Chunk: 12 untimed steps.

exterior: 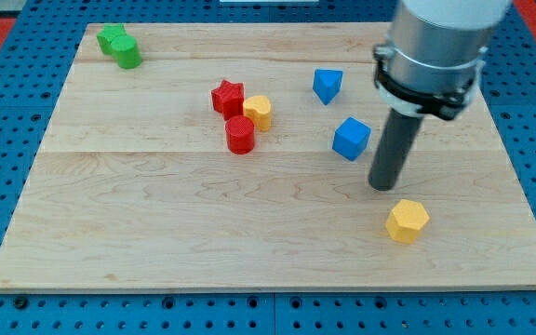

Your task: Place the yellow heart left to the yellow hexagon

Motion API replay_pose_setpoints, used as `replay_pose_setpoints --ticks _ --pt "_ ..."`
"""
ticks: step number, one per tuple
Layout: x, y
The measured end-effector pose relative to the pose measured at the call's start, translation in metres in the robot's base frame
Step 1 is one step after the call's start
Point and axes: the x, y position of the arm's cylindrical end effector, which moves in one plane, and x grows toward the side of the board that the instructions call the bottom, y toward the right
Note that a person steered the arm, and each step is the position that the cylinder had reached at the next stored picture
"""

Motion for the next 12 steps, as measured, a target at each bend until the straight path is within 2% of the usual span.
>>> replay_pose_setpoints --ticks 1,2,4,5,6,7,9,10,11,12 --pt "0.012 -0.065" --pt "-0.018 -0.059" --pt "-0.12 -0.044" --pt "-0.137 -0.11" --pt "-0.133 -0.163" --pt "-0.106 -0.171" --pt "-0.032 -0.097" --pt "-0.034 -0.116" --pt "-0.022 -0.188" --pt "-0.011 -0.215"
